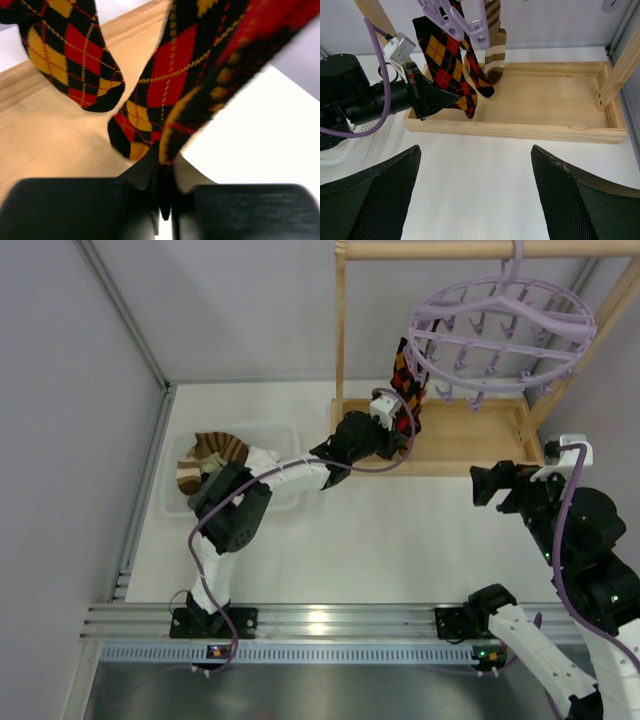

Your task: Remove the socks clipped to the hanger

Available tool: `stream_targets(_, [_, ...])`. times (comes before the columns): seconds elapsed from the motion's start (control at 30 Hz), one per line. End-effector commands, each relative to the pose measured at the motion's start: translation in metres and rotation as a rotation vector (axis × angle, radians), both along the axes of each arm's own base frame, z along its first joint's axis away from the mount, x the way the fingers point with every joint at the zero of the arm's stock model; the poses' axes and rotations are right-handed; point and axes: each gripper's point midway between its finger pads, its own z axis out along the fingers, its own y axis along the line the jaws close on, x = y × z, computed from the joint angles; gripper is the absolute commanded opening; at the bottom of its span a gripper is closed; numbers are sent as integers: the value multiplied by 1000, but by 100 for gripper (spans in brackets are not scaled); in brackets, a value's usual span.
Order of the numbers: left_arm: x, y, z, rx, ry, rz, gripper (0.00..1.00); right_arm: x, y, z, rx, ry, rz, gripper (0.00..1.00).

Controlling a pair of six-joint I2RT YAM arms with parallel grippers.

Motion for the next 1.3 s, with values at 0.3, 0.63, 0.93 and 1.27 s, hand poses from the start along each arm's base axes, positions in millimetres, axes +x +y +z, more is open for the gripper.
stream_targets(0.3, [-62,-14,80,27,-265,288,0,-11,-12,35,75,-110,-49,87])
stream_targets(0.63, [-111,-48,91,229,-414,450,0,-31,-35,84,110,-180,-133,88])
stream_targets(0.93, [-127,-75,81,386,-531,498,0,0,10,108,53,-89,48,84])
stream_targets(1.27, [-141,-97,64,470,-590,488,0,66,37,88,-17,93,58,72])
